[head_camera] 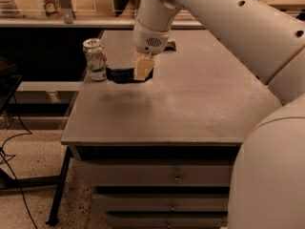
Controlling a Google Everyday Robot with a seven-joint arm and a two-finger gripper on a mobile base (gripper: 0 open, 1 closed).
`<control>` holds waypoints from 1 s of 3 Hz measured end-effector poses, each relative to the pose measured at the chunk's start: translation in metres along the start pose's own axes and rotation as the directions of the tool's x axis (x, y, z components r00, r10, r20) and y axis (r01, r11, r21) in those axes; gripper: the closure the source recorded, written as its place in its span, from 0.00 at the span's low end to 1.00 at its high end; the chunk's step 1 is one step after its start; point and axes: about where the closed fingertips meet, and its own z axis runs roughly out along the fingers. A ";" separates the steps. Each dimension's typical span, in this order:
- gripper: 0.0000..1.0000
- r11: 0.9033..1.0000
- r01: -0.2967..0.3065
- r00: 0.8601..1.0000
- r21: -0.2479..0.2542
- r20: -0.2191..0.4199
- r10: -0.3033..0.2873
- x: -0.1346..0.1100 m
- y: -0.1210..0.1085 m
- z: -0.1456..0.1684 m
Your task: Move rxbar blueberry near 7up can
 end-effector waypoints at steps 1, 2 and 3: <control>1.00 1.000 0.000 1.000 0.002 0.001 0.000 0.000 -0.001 0.001; 1.00 0.999 0.021 1.000 0.039 0.015 -0.022 -0.002 -0.021 0.001; 1.00 0.996 0.054 0.998 0.070 0.026 -0.056 -0.005 -0.046 0.002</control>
Offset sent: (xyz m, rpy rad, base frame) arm 0.0482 0.0077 0.0082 0.0417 -0.0989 0.0295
